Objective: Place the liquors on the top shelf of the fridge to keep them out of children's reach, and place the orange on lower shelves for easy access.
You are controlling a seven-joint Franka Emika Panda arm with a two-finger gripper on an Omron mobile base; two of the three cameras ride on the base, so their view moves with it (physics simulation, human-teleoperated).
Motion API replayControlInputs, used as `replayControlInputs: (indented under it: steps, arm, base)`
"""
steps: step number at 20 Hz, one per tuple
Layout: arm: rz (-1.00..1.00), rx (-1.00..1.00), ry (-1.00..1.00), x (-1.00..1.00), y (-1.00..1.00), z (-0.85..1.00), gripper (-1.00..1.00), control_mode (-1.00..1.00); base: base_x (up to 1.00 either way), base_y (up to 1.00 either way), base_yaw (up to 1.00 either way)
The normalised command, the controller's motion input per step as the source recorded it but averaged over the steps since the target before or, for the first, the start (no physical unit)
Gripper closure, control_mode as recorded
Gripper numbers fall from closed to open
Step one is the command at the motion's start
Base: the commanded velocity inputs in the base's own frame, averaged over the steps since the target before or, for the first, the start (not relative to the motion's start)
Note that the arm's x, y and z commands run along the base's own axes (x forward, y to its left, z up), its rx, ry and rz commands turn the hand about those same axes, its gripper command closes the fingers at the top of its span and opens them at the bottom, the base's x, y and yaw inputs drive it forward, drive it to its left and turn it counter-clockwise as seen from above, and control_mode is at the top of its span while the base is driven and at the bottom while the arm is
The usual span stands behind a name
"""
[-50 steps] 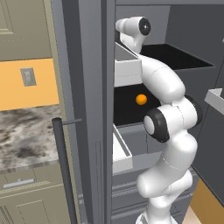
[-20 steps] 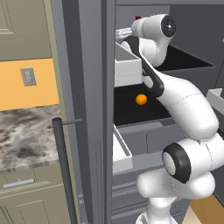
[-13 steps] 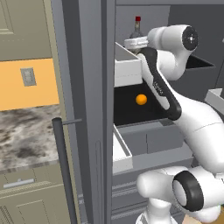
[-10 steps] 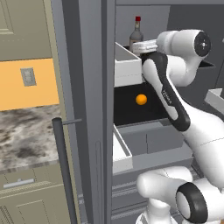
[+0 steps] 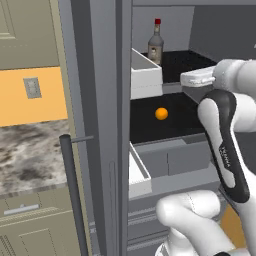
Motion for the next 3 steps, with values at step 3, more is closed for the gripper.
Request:
replayControlInputs:
  steps: [3]
  arm:
    - [0.01,-0.07,0.1,-0.75,-0.19,-0.55,-1.0,-1.0]
  base:
    - [0.0,0.0,0.0]
